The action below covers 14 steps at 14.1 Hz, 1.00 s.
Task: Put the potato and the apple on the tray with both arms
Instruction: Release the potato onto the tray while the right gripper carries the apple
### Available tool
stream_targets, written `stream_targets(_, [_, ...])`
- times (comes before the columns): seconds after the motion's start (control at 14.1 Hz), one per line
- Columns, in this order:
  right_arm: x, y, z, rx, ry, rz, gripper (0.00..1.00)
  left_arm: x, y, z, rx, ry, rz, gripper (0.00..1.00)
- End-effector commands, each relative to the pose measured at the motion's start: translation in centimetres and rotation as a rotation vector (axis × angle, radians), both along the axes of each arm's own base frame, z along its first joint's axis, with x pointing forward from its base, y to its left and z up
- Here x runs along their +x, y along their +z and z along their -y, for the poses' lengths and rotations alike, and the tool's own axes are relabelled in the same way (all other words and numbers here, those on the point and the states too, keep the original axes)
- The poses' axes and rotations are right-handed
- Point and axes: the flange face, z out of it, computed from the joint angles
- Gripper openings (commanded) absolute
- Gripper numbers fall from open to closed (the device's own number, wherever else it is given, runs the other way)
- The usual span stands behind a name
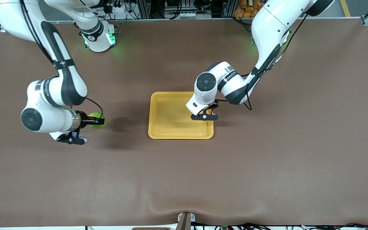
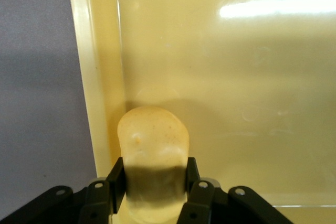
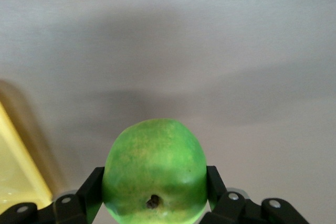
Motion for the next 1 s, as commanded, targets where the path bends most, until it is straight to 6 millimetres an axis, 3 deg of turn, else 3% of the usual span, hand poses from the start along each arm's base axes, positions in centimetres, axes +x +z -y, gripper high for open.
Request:
stream_targets(0.0, [-0.6, 1.7, -4.3, -0.013, -0.035, 0.007, 0.0, 0.4, 0.2, 0.4, 0.023, 0.016, 0.019, 0.0])
stream_targets(0.07, [-0.8, 2.0, -6.0, -0.012, -0.05, 0.01, 0.0, 0.5, 0.2, 0.2, 0.025, 0.033, 0.02, 0.01])
stream_targets(0.21, [-1.2, 2.2, -8.8, -0.018, -0.063, 0.017, 0.0, 0.6, 0.2, 0.2, 0.027, 0.064, 0.021, 0.32])
stream_targets(0.36, [-1.7, 2.5, -11.5, -0.022, -0.074, 0.039, 0.0, 0.6, 0.2, 0.0, 0.036, 0.059, 0.02, 1.0])
stream_targets(0.64, [-2.5, 1.9, -15.0, -0.005, -0.122, 0.041, 0.0, 1.1, 1.4, 0.0, 0.04, 0.06, 0.029, 1.0])
stream_targets(0.92, [-3.2, -0.3, -18.5, -0.014, -0.174, 0.061, 0.0, 4.7, 6.7, -2.3, 0.133, 0.103, -0.003, 1.0])
